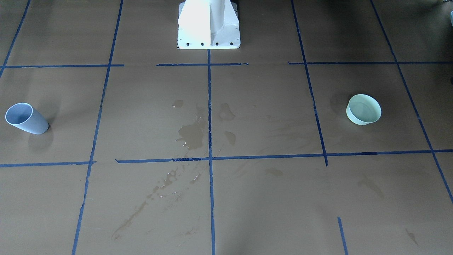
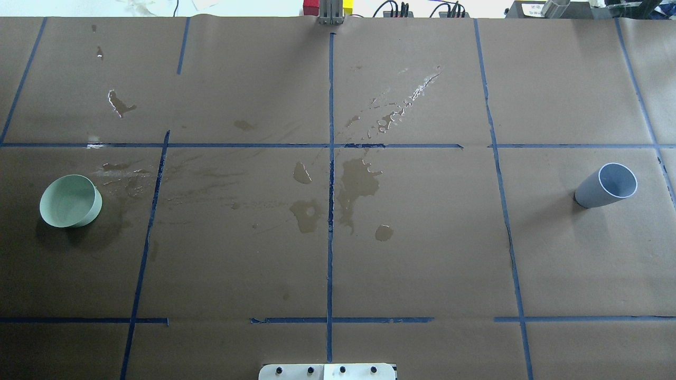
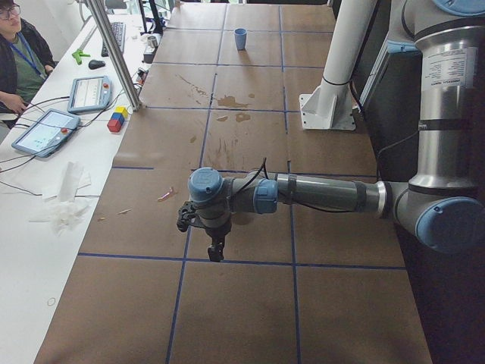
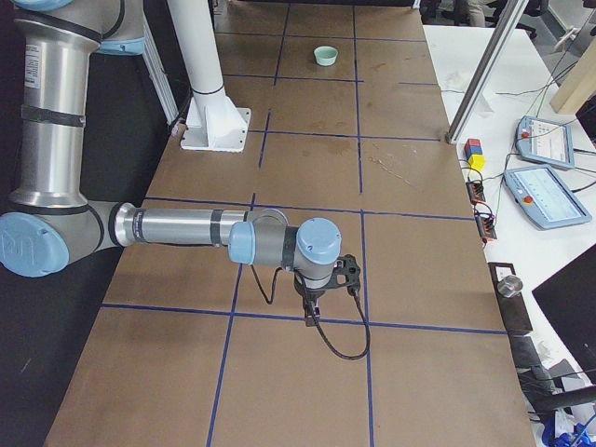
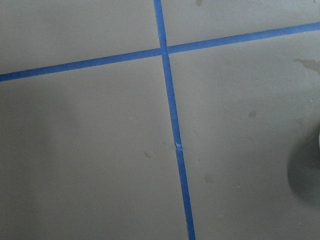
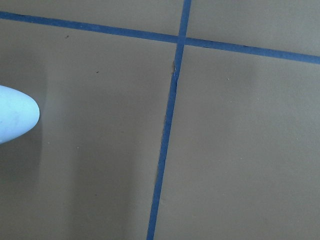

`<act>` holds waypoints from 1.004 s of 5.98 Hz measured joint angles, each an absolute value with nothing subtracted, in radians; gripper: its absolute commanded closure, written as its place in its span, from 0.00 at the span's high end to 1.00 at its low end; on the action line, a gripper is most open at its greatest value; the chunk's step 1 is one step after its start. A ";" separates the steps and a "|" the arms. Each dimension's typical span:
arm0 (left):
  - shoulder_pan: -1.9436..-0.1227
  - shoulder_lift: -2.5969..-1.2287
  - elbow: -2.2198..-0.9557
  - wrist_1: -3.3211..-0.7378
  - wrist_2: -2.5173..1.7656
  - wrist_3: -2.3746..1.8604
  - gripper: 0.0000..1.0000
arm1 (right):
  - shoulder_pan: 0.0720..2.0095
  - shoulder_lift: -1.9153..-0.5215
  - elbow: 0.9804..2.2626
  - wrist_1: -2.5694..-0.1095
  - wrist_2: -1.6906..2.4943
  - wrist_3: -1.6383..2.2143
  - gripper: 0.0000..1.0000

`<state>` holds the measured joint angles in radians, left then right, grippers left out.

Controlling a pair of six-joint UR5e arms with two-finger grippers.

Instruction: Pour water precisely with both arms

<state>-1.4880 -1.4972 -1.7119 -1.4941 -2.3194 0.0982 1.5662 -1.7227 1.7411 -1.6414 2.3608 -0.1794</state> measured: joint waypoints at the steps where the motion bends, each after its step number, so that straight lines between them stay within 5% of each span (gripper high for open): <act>1: -1.487 -1.497 -1.716 -1.494 -2.319 0.098 1.00 | 1.566 -1.723 1.741 -1.641 2.361 -0.179 1.00; 6: -1.481 -1.490 -1.786 -1.519 -2.324 0.095 1.00 | 1.556 -1.699 1.758 -1.642 2.362 -0.177 1.00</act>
<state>-1.4812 -1.4899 -1.7861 -1.5187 -2.3239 0.0945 1.5560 -1.6991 1.7582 -1.6417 2.3620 -0.1769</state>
